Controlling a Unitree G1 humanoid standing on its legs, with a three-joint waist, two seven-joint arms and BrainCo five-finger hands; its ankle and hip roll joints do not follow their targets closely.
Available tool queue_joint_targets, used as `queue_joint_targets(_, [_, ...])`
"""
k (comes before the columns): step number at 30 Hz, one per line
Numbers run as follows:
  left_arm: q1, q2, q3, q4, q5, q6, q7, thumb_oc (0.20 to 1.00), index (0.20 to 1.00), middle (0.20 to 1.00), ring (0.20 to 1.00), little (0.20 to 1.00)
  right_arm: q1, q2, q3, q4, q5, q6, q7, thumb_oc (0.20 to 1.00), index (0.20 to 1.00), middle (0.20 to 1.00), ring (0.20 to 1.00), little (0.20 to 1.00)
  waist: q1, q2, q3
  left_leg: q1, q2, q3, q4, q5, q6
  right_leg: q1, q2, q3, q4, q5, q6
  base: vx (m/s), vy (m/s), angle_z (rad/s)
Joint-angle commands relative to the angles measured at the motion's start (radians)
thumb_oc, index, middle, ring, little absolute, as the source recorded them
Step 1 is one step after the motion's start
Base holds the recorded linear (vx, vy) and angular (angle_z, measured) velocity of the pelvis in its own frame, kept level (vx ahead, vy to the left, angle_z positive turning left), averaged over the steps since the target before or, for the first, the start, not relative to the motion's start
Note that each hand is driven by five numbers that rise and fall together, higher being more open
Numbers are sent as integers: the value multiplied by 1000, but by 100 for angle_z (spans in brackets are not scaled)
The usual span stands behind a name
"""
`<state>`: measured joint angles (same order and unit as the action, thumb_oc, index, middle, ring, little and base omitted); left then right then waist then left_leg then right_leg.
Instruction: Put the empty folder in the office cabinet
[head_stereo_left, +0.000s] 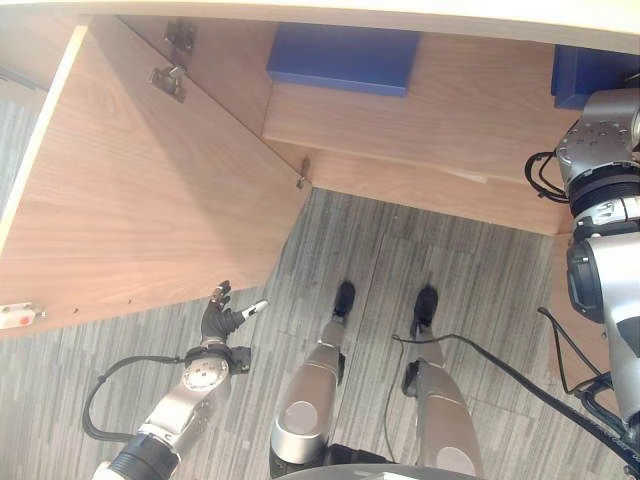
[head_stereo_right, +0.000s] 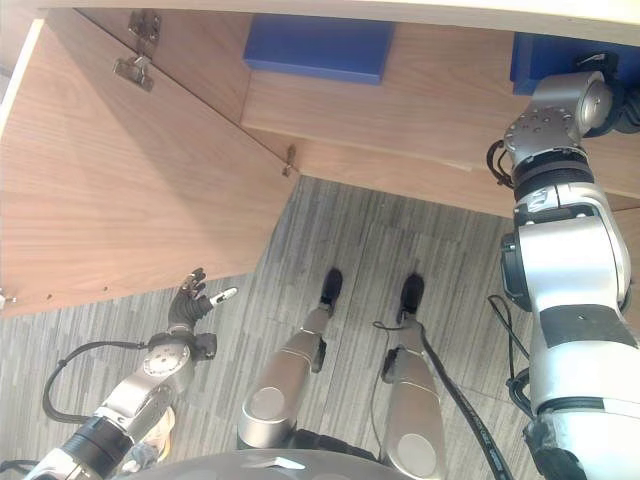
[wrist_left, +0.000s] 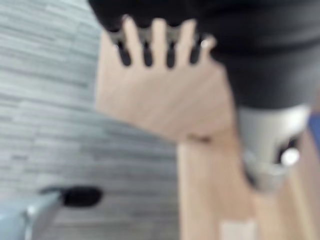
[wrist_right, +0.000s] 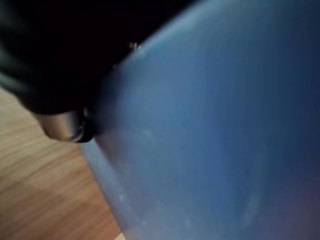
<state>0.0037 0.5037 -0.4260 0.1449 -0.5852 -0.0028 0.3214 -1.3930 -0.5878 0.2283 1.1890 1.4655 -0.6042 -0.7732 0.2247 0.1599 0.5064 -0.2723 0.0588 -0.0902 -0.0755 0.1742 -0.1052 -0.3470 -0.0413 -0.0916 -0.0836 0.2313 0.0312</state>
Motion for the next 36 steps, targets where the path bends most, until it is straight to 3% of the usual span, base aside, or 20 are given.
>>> queue_joint_targets(1, [31, 59, -37, -52, -29, -26, 22, 1000, 1000, 1000, 1000, 1000, -80, -55, 100, -43, -58, -57, 58, 200, 200, 200, 200, 200, 12, -7, -24, 18, 48, -17, 58, -71, -54, 15, -96, -78, -4, -148, 53, 0, 0, 0])
queue_joint_targets(6, [28, 65, -32, -64, -31, -25, 16, 1000, 1000, 1000, 1000, 1000, -89, -54, 100, -42, -62, -50, 78, 200, 200, 200, 200, 200, 13, -5, -22, 14, 46, -18, 61, -70, -53, 16, -95, -74, -4, -150, 51, 0, 0, 0])
queue_joint_targets(10, [28, 73, -28, -72, -33, -27, 10, 1000, 1000, 1000, 1000, 1000, -82, -54, 101, -52, -27, 1, 137, 200, 200, 200, 200, 200, 11, -7, -20, 13, 45, -18, 63, -70, -52, 18, -95, -71, -4, -150, 50, 0, 0, 0])
queue_joint_targets(11, [28, 74, -26, -75, -31, -26, 10, 1000, 1000, 1000, 1000, 1000, -79, -54, 100, -55, -10, 26, 159, 1000, 1000, 1000, 1000, 1000, 11, -7, -19, 12, 45, -18, 64, -71, -52, 18, -95, -70, -4, -150, 51, 0, 0, 0])
queue_joint_targets(13, [24, 83, -22, -83, -40, -18, 13, 1000, 1000, 1000, 1000, 1000, -72, -56, 101, -54, 18, 155, 96, 1000, 1000, 1000, 1000, 1000, 8, -11, -17, 10, 46, -18, 69, -74, -53, 19, -95, -68, -4, -151, 51, 0, 0, 0])
queue_joint_targets(14, [25, 80, -19, -82, -37, -18, 12, 1000, 1000, 1000, 1000, 1000, -70, -55, 106, -47, 59, 198, 121, 1000, 1000, 1000, 1000, 1000, 8, -13, -17, 9, 45, -16, 69, -77, -52, 19, -95, -67, -4, -150, 51, 0, 0, 0])
queue_joint_targets(17, [24, 91, -13, -87, -42, -16, 16, 1000, 1000, 1000, 1000, 1000, -72, -57, 113, -34, 67, 229, 195, 1000, 1000, 1000, 1000, 1000, 7, -21, -12, 8, 48, -13, 70, -80, -51, 20, -93, -66, -4, -150, 53, 0, -10, 0])
queue_joint_targets(23, [25, 95, -8, -85, -47, -24, 12, 1000, 1000, 1000, 1000, 1000, -89, -64, 117, 2, 89, 319, 171, 1000, 1000, 1000, 1000, 1000, 8, -29, -7, 7, 52, -9, 77, -82, -51, 28, -89, -66, -4, -152, 52, 0, 0, 0])
queue_joint_targets(27, [23, 98, -7, -92, -50, -23, 14, 1000, 1000, 1000, 1000, 1000, -98, -67, 117, 14, 93, 335, 169, 1000, 1000, 1000, 1000, 1000, 8, -31, -4, 4, 52, -9, 79, -84, -50, 29, -88, -64, -4, -153, 51, 0, 0, 0])
queue_joint_targets(32, [19, 107, -2, -112, -60, -12, 26, 1000, 1000, 1000, 1000, 1000, -104, -71, 127, 40, 113, 395, 128, 1000, 1000, 1000, 1000, 1000, 10, -36, 2, 0, 54, -10, 83, -82, -49, 34, -84, -66, -4, -154, 51, -5, -14, 0])
queue_joint_targets(36, [10, 111, 1, -117, -62, -3, 40, 1000, 1000, 1000, 1000, 1000, -113, -77, 141, 70, 169, 494, 35, 1000, 1000, 1000, 1000, 1000, 12, -43, 4, -5, 56, -10, 85, -82, -49, 36, -81, -67, -4, -154, 51, -15, -34, 0])
